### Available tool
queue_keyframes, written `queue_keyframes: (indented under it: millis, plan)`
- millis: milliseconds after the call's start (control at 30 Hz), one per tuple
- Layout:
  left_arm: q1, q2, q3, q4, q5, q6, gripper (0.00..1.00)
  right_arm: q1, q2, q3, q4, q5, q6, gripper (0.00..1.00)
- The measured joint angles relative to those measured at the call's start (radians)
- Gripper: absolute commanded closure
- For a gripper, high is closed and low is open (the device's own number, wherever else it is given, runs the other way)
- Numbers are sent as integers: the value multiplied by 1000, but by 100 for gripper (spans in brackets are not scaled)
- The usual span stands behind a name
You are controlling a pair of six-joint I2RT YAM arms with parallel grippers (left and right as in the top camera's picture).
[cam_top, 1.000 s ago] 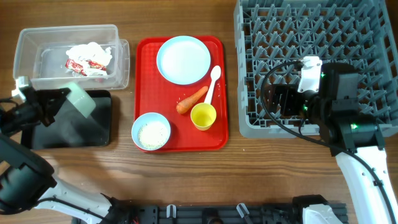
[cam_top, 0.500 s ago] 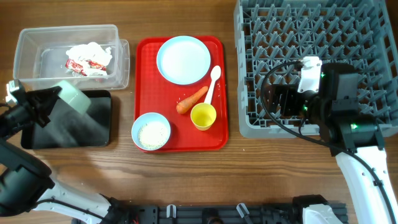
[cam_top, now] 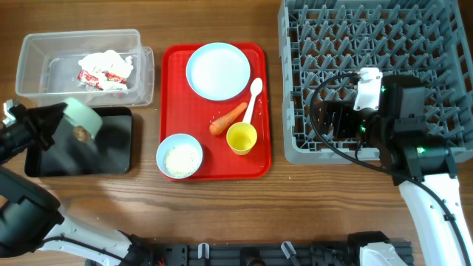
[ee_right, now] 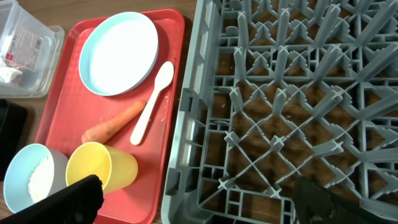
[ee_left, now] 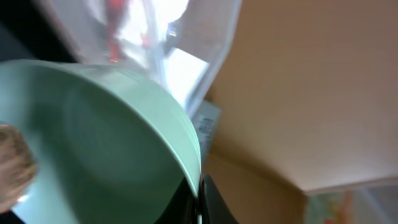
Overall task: Sort waste into correct bins and load items into the dishwasher rack
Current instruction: 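Tip the green bowl over the black tray to dump the food scrap, then return the green bowl to the red tray with the left gripper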
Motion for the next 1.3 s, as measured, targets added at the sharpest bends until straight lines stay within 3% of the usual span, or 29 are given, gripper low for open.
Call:
queue_keyframes:
  millis: [100,367,533,700,800,900,1000,1133,1300]
  plan:
    - [0,2,0,-2,154,-8,96,0,0,0,0,0,0,0]
    - [-17,-3,0,-43,152,14,96,0,0,0,1,0,0,0]
    - [-221,-184,27,50,140,52,96,0,0,0,2,0,0,0]
    - [-639,-426,80,181,-297,-33,96,0,0,0,0,0,8,0]
    - [-915,-428,82,212,-647,-64,96,0,0,0,-1,0,11,0]
    - [-1091,-372,82,266,-911,-85,96,0,0,0,-4,0,15,0]
    - [-1180,-285,82,323,-1045,-92,96,0,0,0,-8,0,15,0]
    - [-1214,-182,82,382,-1109,-93,96,0,0,0,-11,0,15,0]
    - [-1228,-108,80,281,-1186,-93,96,0,0,0,-18,0,15,0]
